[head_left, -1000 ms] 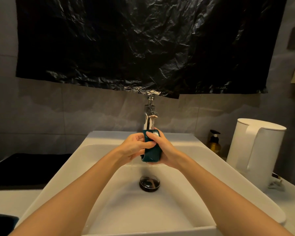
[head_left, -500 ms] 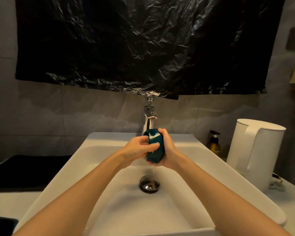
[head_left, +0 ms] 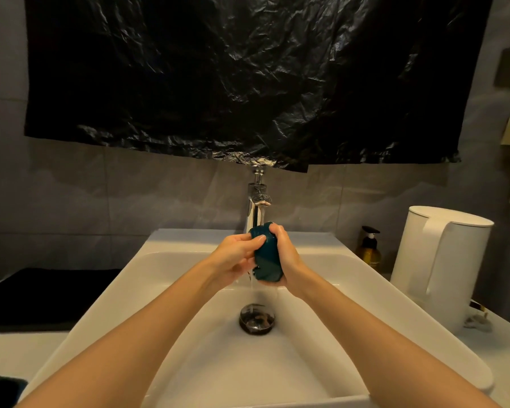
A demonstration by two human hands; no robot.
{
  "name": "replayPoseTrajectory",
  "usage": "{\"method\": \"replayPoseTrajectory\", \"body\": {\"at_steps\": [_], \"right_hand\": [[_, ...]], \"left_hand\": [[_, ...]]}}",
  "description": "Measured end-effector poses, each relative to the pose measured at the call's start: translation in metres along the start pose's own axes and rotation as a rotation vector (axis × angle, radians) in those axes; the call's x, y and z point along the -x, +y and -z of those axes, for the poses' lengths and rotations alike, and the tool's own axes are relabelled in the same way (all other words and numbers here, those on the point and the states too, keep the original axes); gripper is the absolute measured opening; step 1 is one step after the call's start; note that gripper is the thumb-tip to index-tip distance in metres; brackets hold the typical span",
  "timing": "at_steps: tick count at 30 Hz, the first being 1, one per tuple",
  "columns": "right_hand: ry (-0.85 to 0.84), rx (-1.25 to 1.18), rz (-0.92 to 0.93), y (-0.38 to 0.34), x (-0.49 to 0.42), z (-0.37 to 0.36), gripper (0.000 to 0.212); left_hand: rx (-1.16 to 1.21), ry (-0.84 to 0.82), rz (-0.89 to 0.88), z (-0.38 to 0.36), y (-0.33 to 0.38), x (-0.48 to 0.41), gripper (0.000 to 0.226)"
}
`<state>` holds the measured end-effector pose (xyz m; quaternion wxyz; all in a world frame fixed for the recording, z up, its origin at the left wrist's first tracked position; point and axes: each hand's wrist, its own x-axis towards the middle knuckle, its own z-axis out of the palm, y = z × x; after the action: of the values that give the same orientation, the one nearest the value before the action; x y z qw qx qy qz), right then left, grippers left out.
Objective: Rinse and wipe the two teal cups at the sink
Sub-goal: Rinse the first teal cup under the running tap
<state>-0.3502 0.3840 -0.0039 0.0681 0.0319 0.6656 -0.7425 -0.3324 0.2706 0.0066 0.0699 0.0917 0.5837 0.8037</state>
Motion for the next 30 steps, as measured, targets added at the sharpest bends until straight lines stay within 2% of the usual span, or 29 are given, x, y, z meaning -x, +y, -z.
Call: {"method": "replayPoseTrajectory", "body": {"at_steps": [5,10,14,17,20,23,27,30], "right_hand": [[-0.019,0.099,0.218,0.000,0.003,-0.002,0.029],[-0.032,-0.035,-0.014,-0.001,-0.001,-0.002,0.051],[-0.164,-0.079,-0.068,-0.005,0.000,0.008,0.040],[-0.249,0.010,0.001,-0.004,-0.003,0.010,0.044],[-0.188,0.029,0.005,-0.001,-0.005,0.005,0.036],[-0.146,-0.028,-0.043,-0.002,-0.006,0.007,0.044],[-0.194,0.065,0.150,-0.001,-0.007,0.009,0.035],[-0.170,0.053,0.150,-0.003,-0.004,0.003,0.036]], "left_hand": [[0.056,0.142,-0.006,-0.005,0.004,-0.004,0.033],[-0.025,0.005,-0.004,0.002,0.004,-0.002,0.034],[-0.040,-0.044,-0.053,0.009,0.006,0.000,0.034],[-0.194,-0.061,-0.062,0.011,0.002,0.002,0.031],[-0.243,-0.042,-0.038,0.011,0.001,0.001,0.031],[-0.266,-0.010,-0.019,0.011,0.002,0.000,0.038],[-0.288,-0.027,-0.027,0.012,0.002,0.000,0.045],[-0.306,-0.063,-0.046,0.013,0.003,0.000,0.044]]}}
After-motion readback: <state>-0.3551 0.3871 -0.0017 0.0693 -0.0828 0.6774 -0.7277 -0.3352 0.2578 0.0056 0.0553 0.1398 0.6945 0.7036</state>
